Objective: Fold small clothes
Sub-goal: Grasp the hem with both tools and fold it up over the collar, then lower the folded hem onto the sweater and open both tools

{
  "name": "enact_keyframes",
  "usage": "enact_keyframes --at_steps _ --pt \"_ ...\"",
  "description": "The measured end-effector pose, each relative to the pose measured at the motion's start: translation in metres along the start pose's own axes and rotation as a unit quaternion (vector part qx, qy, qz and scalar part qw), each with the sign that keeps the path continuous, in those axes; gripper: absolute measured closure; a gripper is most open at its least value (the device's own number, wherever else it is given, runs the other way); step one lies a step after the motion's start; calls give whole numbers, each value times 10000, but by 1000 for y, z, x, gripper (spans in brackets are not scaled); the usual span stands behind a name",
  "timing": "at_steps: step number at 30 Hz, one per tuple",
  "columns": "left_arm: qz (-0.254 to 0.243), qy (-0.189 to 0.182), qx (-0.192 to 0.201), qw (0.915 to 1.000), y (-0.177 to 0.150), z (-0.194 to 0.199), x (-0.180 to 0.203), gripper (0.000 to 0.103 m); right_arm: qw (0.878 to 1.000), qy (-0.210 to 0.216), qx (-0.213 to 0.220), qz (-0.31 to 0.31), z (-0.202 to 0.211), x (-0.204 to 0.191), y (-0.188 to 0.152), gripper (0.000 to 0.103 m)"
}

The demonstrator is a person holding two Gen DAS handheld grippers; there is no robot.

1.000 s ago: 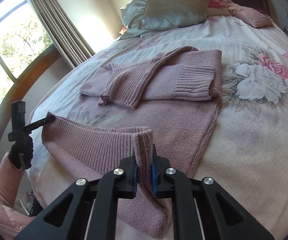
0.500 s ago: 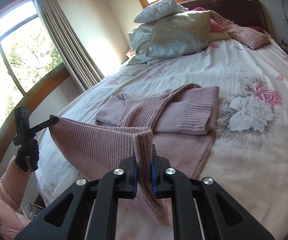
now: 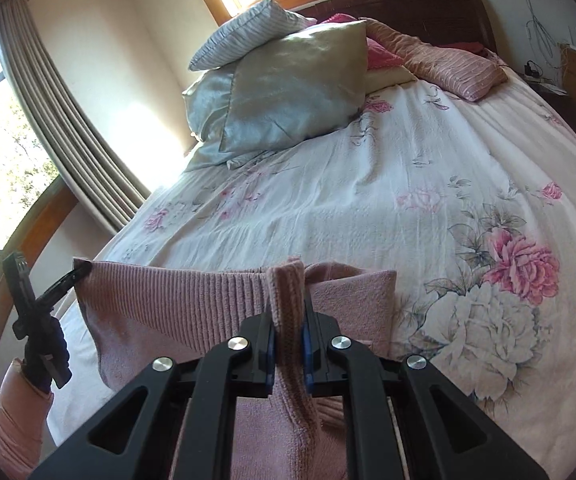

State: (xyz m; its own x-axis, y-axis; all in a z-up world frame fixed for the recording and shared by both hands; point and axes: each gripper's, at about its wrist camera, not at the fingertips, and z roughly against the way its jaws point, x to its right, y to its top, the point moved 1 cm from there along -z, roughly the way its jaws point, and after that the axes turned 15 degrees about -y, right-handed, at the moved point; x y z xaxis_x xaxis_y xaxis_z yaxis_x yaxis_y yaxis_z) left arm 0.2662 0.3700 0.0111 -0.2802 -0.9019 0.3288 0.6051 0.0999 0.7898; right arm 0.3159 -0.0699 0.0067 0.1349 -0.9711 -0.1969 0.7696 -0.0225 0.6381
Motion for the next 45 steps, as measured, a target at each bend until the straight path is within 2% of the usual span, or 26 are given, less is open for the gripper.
enact_keyframes --at_steps 6,11,12,13,14,15,17,19,21,23,25,28,31,33,36,38,41,45 --pt "277 225 -558 9978 -24 -66 -30 92 9984 -392 -412 53 -66 2 4 93" --pt "602 372 -874 9937 -42 -92 -53 91 9957 -604 -700 -17 -104 11 -10 93" --pt "623 413 -944 9927 -45 -94 -57 89 9955 -577 -748 -87 -109 14 -14 92" --pt "665 473 -1014 9915 -49 -96 -60 83 9950 -558 -816 -146 -112 16 -17 90" --pt "715 495 -1072 9904 -52 -97 -62 80 9941 -634 -857 -192 -114 18 -20 84" --pt "763 523 -1111 9895 -54 -94 -65 73 9937 -688 -863 -214 -113 20 -23 78" --pt "853 510 -1107 9889 -56 -84 -69 73 9949 -522 -821 -258 -103 23 -29 70" --pt "964 439 -1054 9888 -61 -63 -71 72 9966 -336 -711 -229 -82 24 -37 68" --pt "1017 353 -1105 9880 -72 -40 -70 72 9976 -147 -655 -190 -58 23 -50 60" --pt "1021 262 -1211 9870 -91 -16 -64 72 9975 112 -680 -144 -36 24 -68 60" --pt "1058 229 -1190 9870 -111 10 -59 71 9966 293 -751 -137 -17 25 -92 58" --pt "1295 -6 -1098 9855 -139 39 -49 71 9929 621 -973 -299 -2 28 -129 58" --pt "1343 -101 -1155 9841 -160 48 -35 73 9916 621 -1070 -375 1 27 -158 58" --pt "1371 -67 -1230 9829 -169 44 -29 75 9908 502 -1178 -447 -4 28 -170 62" --pt "1466 40 -1305 9805 -173 35 -29 84 9897 446 -1260 -518 -10 27 -176 83" --pt "1448 116 -1354 9801 -170 33 -28 88 9896 548 -1217 -527 -4 27 -172 89" --pt "1299 223 -1485 9801 -167 33 -24 89 9921 323 -1164 -331 12 23 -164 94" --pt "1165 288 -1587 9800 -171 30 -24 90 9897 -83 -1414 -196 4 27 -168 95"
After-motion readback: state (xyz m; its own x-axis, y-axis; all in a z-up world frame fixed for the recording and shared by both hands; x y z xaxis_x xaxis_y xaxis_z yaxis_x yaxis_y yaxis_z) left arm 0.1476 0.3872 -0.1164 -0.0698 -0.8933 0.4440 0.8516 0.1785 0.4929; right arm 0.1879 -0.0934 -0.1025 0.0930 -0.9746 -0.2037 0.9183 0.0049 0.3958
